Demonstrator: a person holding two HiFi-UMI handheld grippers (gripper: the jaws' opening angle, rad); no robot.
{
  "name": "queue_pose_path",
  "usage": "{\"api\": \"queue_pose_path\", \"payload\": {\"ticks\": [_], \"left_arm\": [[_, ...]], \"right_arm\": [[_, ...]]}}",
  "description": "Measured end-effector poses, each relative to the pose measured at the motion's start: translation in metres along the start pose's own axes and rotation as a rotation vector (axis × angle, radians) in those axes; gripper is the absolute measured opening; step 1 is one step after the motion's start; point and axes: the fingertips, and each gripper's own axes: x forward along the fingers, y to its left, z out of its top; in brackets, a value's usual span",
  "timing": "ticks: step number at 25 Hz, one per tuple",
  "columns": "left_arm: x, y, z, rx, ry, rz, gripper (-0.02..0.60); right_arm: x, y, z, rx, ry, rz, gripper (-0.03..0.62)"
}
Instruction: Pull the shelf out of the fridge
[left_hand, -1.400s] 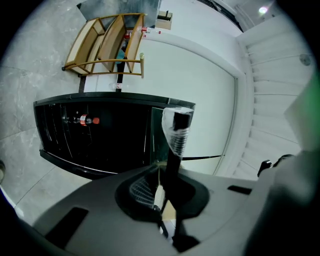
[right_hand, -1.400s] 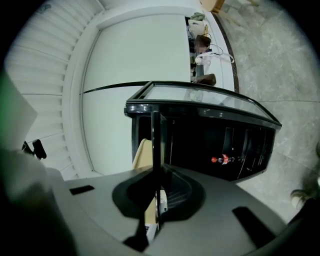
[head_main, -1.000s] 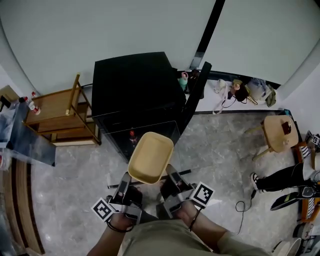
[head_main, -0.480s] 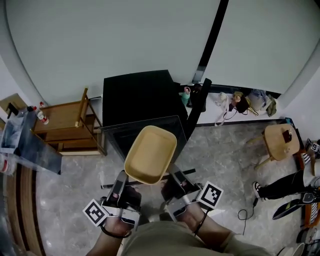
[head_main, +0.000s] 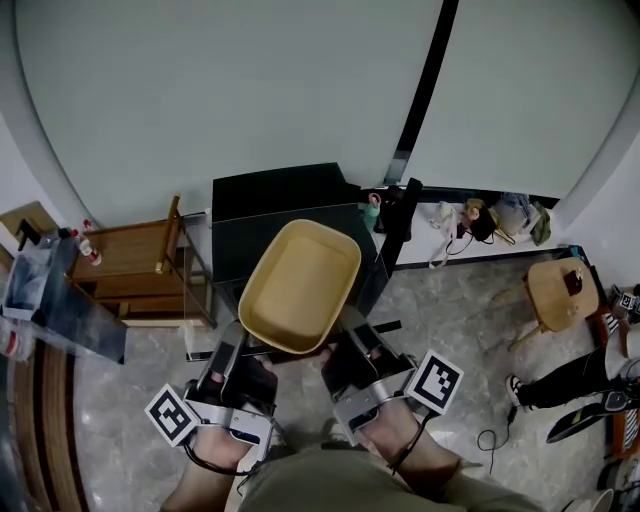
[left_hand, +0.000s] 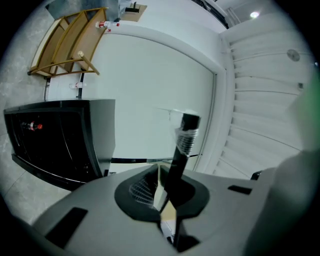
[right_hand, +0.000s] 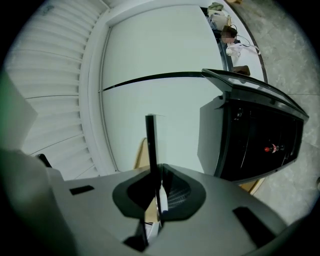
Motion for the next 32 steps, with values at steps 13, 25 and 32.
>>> {"api": "queue_pose_path", "payload": {"ticks": [13,25,32], "left_arm": [[0.022,0.014,0.024,0.008,0.017,0.063,0.017],[0.004,0.066,0.036,-0.019,0.035,0.139,0.018],[-0.006,0.088,0.036,-0.058,0.029,0.163,0.018]], "right_arm": [[0.029,-0.018,0.008,0.014,-0.025,-0.044,0.003],[0.026,-0.074,-0.006,0.06,-0.026,-0.142,0.003],[0.021,-0.095,-0.011,0.065,-0.014,-0.184,0.003]]}}
